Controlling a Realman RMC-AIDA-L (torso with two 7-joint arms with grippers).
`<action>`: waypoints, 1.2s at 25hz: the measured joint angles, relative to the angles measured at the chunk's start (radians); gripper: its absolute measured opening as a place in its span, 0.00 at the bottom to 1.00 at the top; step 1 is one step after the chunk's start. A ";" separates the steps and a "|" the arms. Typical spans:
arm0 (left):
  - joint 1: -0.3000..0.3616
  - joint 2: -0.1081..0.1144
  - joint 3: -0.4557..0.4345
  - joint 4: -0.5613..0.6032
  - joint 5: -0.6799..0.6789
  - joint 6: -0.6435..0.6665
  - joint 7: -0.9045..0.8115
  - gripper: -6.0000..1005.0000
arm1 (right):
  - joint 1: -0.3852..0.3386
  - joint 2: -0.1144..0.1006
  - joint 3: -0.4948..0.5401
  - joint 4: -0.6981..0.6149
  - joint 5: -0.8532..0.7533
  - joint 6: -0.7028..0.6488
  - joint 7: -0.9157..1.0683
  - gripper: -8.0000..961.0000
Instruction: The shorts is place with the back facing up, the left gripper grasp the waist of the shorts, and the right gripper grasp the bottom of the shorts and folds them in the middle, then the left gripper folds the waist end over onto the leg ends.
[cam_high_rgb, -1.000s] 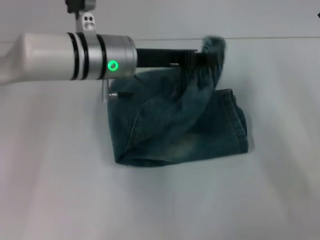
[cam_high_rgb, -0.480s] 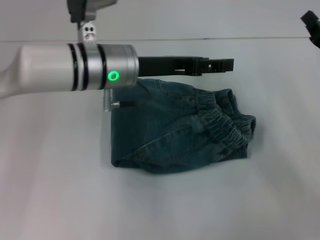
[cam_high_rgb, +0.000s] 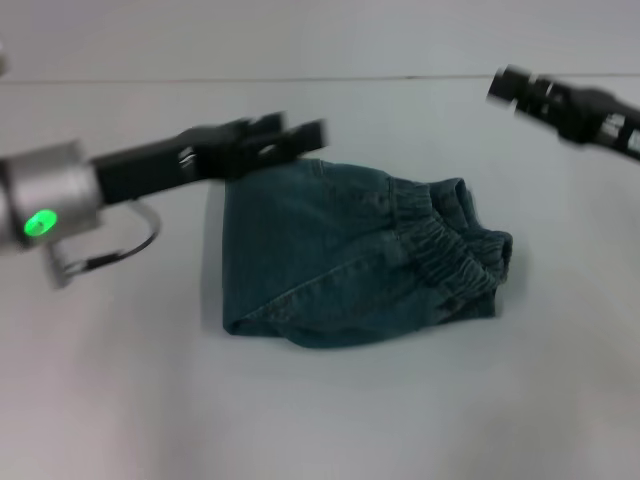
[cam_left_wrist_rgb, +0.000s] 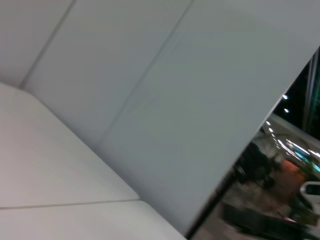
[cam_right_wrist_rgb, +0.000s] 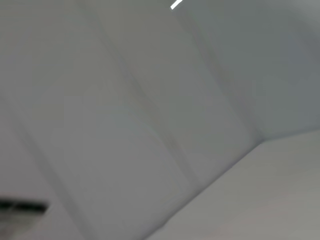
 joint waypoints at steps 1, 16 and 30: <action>0.021 0.004 -0.024 0.000 0.004 0.022 0.021 0.94 | -0.004 -0.003 0.000 -0.030 -0.042 -0.055 0.016 0.26; 0.202 -0.005 -0.243 0.135 0.336 0.238 0.108 0.94 | -0.115 -0.025 0.051 -0.204 -0.385 -0.296 0.063 0.71; 0.189 -0.005 -0.234 0.158 0.399 0.237 0.068 0.94 | -0.103 -0.018 0.057 -0.195 -0.450 -0.268 0.065 0.90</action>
